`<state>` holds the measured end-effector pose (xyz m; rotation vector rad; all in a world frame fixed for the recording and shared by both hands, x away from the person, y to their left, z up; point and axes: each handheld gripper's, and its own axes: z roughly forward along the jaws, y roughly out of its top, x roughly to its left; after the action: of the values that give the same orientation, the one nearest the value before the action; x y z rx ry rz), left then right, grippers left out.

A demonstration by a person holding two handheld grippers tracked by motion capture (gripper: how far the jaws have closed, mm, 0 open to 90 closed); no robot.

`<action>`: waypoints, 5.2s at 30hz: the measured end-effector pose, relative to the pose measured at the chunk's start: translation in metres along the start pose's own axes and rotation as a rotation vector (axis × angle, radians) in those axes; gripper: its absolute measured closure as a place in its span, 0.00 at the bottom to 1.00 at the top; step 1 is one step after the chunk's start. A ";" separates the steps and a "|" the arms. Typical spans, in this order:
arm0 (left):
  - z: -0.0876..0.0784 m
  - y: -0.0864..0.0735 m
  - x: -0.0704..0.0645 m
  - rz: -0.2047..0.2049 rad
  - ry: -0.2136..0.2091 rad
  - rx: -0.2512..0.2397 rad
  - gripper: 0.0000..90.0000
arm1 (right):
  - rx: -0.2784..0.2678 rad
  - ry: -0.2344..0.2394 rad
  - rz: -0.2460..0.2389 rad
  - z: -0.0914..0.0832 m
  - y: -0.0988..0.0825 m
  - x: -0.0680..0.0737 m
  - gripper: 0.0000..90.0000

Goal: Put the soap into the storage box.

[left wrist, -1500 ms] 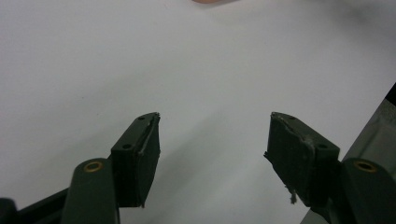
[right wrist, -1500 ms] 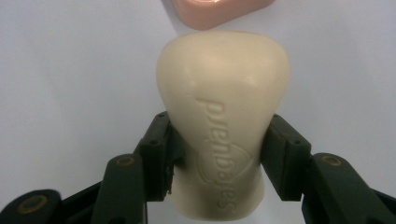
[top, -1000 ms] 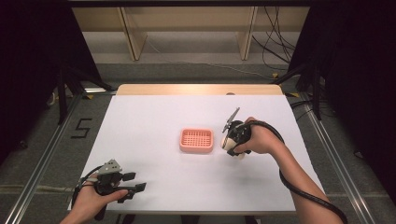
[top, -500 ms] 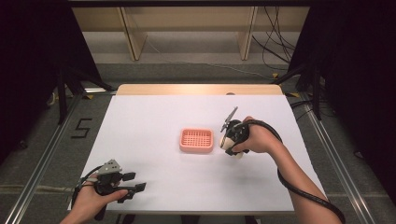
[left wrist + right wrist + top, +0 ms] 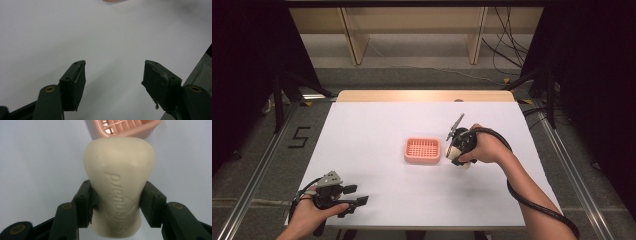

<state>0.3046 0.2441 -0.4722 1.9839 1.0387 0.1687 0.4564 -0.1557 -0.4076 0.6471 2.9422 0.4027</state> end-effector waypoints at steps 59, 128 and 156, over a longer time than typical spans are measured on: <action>0.000 0.001 0.000 0.012 0.000 0.008 0.38 | -0.011 0.001 -0.024 0.003 0.027 0.001 0.56; 0.000 0.001 0.000 0.005 -0.006 -0.003 0.38 | -0.023 -0.001 -0.045 0.010 0.057 0.001 0.56; 0.000 0.002 0.000 0.007 -0.007 -0.009 0.38 | -0.042 -0.001 -0.067 0.014 0.084 0.002 0.56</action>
<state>0.3053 0.2438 -0.4708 1.9795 1.0249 0.1700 0.4907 -0.0779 -0.3977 0.5421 2.9358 0.4564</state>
